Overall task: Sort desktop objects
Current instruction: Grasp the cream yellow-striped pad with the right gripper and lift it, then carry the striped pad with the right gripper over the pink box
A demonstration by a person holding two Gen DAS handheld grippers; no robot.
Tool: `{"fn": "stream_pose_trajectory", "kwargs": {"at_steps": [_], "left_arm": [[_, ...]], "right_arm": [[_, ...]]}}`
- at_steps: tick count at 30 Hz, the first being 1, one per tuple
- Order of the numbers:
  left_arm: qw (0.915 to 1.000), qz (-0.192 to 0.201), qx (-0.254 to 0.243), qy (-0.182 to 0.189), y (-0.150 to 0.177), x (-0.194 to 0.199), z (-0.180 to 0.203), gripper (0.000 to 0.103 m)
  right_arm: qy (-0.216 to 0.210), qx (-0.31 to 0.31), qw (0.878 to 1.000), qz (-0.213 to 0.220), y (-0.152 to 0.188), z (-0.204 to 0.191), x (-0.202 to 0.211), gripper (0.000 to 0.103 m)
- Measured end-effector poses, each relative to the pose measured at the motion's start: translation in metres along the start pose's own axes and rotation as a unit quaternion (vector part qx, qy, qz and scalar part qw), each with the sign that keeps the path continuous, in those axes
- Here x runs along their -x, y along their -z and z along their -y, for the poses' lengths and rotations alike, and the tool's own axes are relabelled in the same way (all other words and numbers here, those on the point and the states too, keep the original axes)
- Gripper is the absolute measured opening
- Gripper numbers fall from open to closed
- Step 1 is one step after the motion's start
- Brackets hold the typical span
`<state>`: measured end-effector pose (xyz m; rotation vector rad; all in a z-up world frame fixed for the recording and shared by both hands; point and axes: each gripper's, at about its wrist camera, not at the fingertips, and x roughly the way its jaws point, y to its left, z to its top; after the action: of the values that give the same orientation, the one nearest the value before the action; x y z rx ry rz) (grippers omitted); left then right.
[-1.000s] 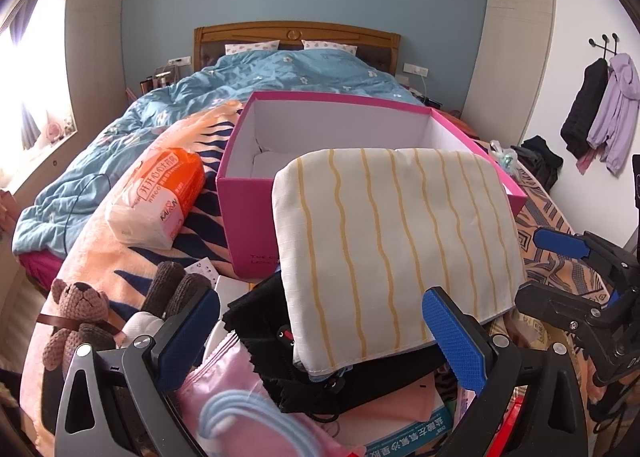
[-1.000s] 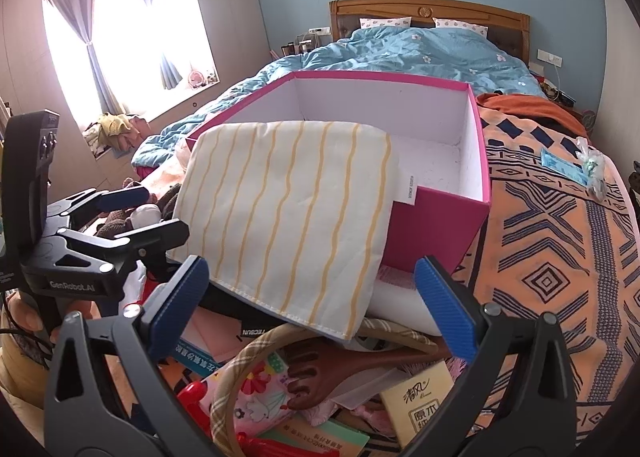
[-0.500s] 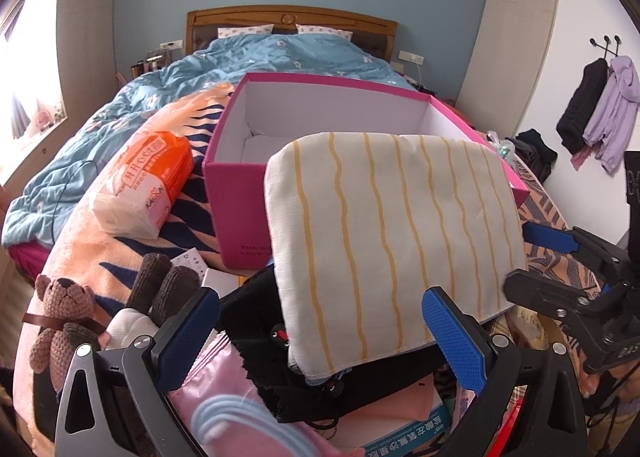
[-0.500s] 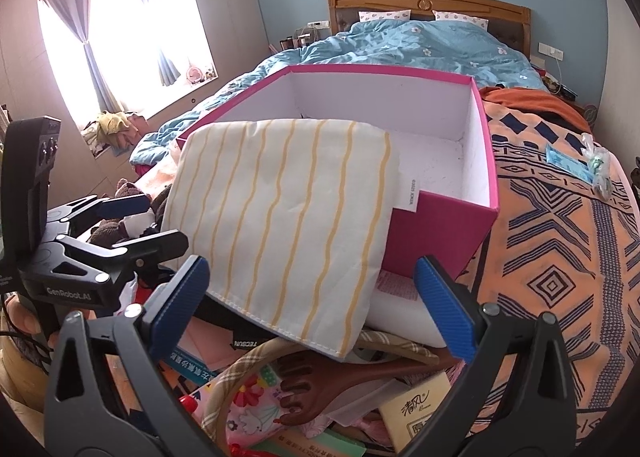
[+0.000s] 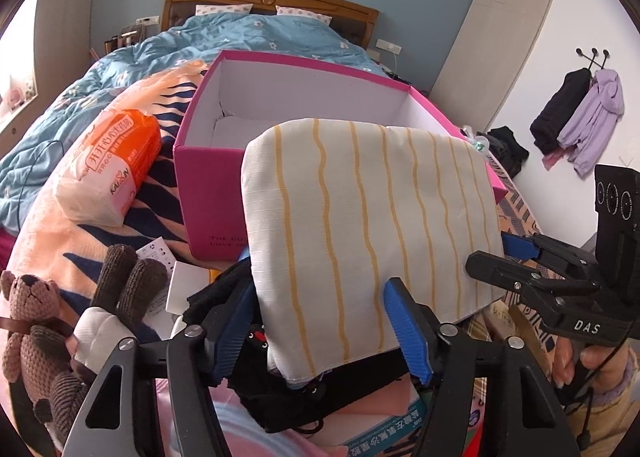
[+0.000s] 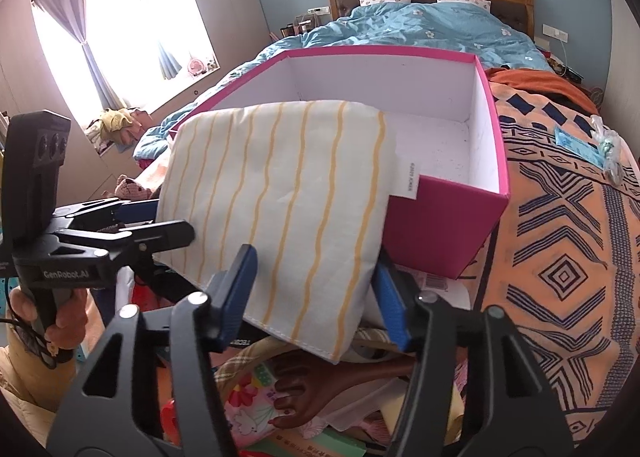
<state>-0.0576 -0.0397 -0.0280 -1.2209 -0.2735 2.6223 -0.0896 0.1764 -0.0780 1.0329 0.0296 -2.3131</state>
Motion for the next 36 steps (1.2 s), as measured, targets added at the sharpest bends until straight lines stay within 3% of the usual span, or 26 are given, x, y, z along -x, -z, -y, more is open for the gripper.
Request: {"fn": "stream_pose_trajectory", "kwargs": {"at_steps": [7, 14, 36], "left_arm": [[1.0, -0.004, -0.004, 0.0, -0.003, 0.002, -0.003, 0.052], [0.9999, 0.008, -0.007, 0.006, -0.01, 0.015, -0.001, 0.052], [0.9982, 0.049, -0.03, -0.02, -0.065, 0.039, 0.002, 0.052]], "right_arm": [[0.01, 0.012, 1.0, 0.002, 0.0, -0.002, 0.002, 0.058], [0.017, 0.018, 1.0, 0.001, -0.002, -0.001, 0.005, 0.043], [0.034, 0.089, 0.994, 0.045, -0.049, -0.017, 0.028, 0.043]]}}
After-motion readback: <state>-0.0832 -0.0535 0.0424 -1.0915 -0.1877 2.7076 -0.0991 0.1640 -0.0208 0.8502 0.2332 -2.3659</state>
